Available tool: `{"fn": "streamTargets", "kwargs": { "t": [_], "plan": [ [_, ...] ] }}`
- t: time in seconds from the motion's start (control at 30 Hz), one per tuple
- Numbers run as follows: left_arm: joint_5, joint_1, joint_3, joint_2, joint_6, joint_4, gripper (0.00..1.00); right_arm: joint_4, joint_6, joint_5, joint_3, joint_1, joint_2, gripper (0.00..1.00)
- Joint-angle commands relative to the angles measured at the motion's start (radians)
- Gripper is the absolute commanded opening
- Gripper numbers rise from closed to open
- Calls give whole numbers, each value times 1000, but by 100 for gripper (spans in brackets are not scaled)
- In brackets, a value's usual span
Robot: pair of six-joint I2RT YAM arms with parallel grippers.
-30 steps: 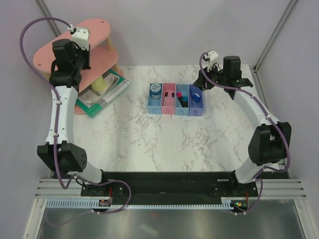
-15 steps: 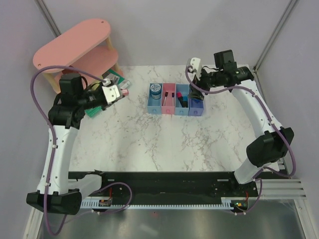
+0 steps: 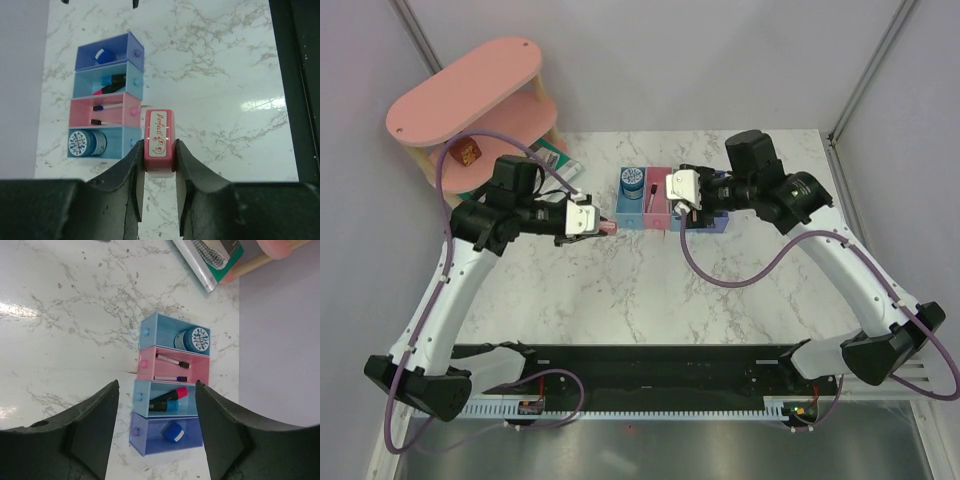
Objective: Sort the stationery into containers
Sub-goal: Pick up the stationery from the corner of the board.
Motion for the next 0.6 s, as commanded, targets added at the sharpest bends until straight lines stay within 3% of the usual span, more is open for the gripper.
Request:
{"fn": "streamTargets", "kwargs": {
  "t": [0.0,0.17,0.57],
  "plan": [
    [-116,-38,90,82,39,-63,2,81,-35,116,-59,80,-46,70],
    [-141,-80,165,164,-15,-66,2,111,33,195,-53,189,-19,68],
    [-158,-140,120,153,-15,-53,2,211,140,235,28,273,106,65]
  ]
}}
